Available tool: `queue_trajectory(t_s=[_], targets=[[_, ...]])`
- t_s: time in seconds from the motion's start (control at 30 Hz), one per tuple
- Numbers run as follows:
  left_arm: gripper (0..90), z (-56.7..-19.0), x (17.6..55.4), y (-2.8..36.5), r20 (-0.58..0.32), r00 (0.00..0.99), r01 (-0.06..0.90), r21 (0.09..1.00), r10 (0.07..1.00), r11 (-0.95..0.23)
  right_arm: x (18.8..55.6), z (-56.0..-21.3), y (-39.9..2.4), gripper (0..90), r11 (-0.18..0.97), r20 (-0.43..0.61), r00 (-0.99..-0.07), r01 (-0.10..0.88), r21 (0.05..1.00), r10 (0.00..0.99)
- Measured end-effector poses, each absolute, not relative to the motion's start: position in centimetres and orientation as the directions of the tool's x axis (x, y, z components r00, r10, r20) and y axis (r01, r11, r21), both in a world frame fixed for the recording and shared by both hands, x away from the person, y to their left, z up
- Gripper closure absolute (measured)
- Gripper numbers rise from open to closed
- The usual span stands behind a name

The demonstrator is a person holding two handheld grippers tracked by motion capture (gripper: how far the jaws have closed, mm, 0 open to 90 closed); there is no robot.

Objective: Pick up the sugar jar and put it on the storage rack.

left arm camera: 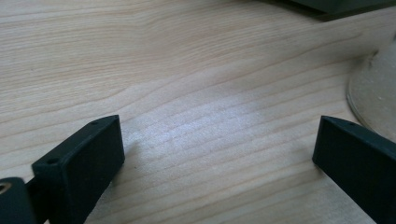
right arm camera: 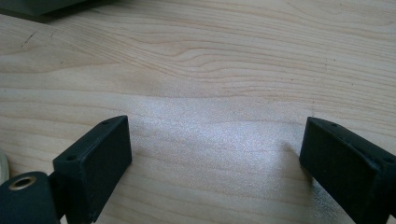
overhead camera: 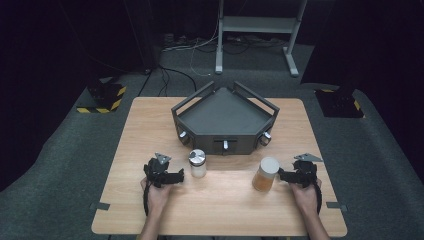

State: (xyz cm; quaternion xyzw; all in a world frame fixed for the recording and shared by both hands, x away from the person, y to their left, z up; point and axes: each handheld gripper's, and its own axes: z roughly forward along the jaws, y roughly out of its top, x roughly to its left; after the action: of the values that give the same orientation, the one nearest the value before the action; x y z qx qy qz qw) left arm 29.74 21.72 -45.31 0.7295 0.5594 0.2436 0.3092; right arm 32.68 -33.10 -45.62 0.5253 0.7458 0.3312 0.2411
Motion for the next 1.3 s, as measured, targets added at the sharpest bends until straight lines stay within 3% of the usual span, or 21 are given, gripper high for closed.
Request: queue_trajectory(t_s=[0.37,0.63,0.67,1.1,1.13,1.17,1.23,1.3], targets=[[0.4,-44.9,29.2,22.3,0.002,0.328,0.653,0.722,0.945,-0.229,32.7,-45.6,-33.1,8.6,0.227,-0.011,-0.330,0.625,0.747,0.944],[0.5,-44.2,28.9,22.2,-0.016,0.432,0.639,0.711,0.902,-0.294,32.6,-45.6,-33.0,8.6,0.226,-0.012,-0.327,0.625,0.747,0.945],[0.6,-47.9,26.9,19.7,-0.256,0.237,0.564,0.821,0.937,0.082,32.6,-45.6,-33.0,8.6,0.226,-0.012,-0.327,0.625,0.747,0.945],[1.7,-47.8,27.6,17.0,-0.240,0.323,0.568,0.823,0.916,0.016,32.6,-45.6,-33.0,8.6,0.226,-0.012,-0.327,0.625,0.748,0.945],[2.0,-49.0,27.3,15.9,-0.333,0.270,0.533,0.833,0.904,0.148,32.6,-45.6,-33.0,8.6,0.226,-0.012,-0.327,0.625,0.747,0.945],[2.3,-49.1,27.4,15.7,-0.335,0.271,0.530,0.835,0.902,0.151,32.6,-45.6,-33.0,8.6,0.225,-0.011,-0.326,0.625,0.747,0.945],[3.2,-48.1,28.1,16.2,-0.253,0.317,0.562,0.826,0.914,0.034,32.6,-45.6,-33.0,8.6,0.226,-0.012,-0.327,0.625,0.748,0.945],[3.4,-48.5,28.1,15.9,-0.286,0.311,0.549,0.833,0.906,0.074,32.6,-45.6,-33.0,8.6,0.226,-0.012,-0.327,0.625,0.748,0.945]])
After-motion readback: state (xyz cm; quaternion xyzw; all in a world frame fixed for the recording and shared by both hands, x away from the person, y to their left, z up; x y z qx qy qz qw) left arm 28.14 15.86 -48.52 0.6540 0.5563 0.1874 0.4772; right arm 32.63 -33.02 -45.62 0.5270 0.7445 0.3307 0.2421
